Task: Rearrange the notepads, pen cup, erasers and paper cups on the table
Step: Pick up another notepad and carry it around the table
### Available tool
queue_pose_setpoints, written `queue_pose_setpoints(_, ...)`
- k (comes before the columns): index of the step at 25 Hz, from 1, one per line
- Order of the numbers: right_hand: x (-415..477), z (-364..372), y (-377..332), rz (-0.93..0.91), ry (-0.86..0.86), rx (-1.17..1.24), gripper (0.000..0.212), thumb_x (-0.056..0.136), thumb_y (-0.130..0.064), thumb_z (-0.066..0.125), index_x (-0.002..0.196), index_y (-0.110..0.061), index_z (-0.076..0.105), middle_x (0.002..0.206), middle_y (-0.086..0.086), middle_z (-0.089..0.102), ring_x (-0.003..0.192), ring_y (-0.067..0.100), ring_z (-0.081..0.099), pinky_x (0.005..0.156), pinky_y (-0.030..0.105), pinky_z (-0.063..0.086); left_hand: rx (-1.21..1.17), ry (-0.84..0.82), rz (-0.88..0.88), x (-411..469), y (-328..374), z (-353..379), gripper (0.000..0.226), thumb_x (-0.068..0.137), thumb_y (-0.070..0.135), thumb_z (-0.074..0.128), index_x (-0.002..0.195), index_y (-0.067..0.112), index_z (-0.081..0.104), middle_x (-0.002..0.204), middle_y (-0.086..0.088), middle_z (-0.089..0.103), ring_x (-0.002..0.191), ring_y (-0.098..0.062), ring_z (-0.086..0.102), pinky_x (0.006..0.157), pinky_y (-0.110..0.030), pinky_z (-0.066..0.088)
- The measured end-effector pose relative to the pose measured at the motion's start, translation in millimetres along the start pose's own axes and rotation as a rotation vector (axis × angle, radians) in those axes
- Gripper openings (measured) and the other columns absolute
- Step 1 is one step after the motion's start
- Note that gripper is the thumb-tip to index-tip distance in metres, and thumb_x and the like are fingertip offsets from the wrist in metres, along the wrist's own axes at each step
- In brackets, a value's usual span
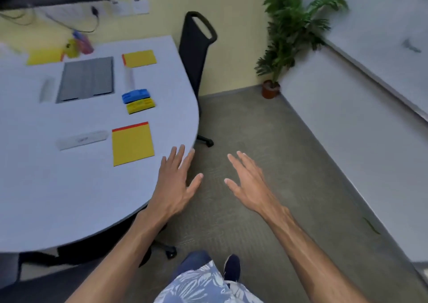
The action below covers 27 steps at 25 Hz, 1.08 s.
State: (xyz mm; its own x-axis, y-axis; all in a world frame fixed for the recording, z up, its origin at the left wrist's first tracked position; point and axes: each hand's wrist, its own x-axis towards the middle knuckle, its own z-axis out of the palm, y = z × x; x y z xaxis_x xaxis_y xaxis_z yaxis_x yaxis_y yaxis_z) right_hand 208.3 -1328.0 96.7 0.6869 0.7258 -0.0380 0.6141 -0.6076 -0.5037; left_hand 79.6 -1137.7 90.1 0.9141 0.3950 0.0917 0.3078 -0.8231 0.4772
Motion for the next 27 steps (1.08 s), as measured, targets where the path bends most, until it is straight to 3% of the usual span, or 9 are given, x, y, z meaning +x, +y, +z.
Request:
queue_pose_setpoints(4,66,12,-15,-0.139,-0.123,0.018,0.067,0.098,-0.037,0.054,0.156,-0.020,0.024,0.164,0.009,0.016,0.152,0.022,0.010,0.121,0.043,0.017,-0.023,0.066,-0.177,13,-25,-13,0.074,0.094,0.062,0.034,0.158,0.026,0.022,0.167,0.000,0.007,0.154,-0.018,-0.002,0.124,-0.043,0.002)
queue_pose_setpoints(9,148,47,-50,-0.285,-0.320,0.071,0.068,0.099,-0.037,0.054,0.156,-0.017,0.023,0.165,0.004,0.016,0.152,0.019,0.010,0.122,0.037,0.014,-0.188,0.141,-0.438,29,-85,-34,0.065,0.099,0.049,0.050,0.156,0.033,0.025,0.165,0.012,0.013,0.152,-0.008,0.009,0.118,-0.031,0.017)
queue_pose_setpoints(13,215,89,-73,-0.292,-0.452,0.065,0.068,0.100,-0.039,0.051,0.157,-0.017,0.020,0.165,0.003,0.015,0.152,0.017,0.011,0.123,0.036,0.013,-0.210,0.118,-0.546,49,-160,-41,0.063,0.099,0.047,0.051,0.155,0.030,0.028,0.164,0.004,0.021,0.151,-0.014,0.017,0.120,-0.038,0.024)
queue_pose_setpoints(21,318,188,-99,-0.033,-0.701,0.118,0.068,0.099,-0.039,0.054,0.156,-0.017,0.024,0.162,0.001,0.024,0.149,0.019,0.021,0.118,0.030,0.017,-0.424,-0.008,-0.872,94,-289,-15,0.076,0.095,0.039,0.062,0.156,0.018,0.022,0.159,-0.007,0.032,0.144,-0.023,0.034,0.114,-0.038,0.029)
queue_pose_setpoints(27,358,238,-106,0.228,-0.693,0.280,0.063,0.095,-0.037,0.062,0.148,-0.011,0.039,0.151,0.009,0.044,0.137,0.024,0.043,0.110,0.035,0.036,-0.429,-0.082,-1.052,127,-343,15,0.076,0.092,0.040,0.066,0.152,0.007,0.032,0.152,-0.016,0.040,0.139,-0.030,0.040,0.109,-0.039,0.033)
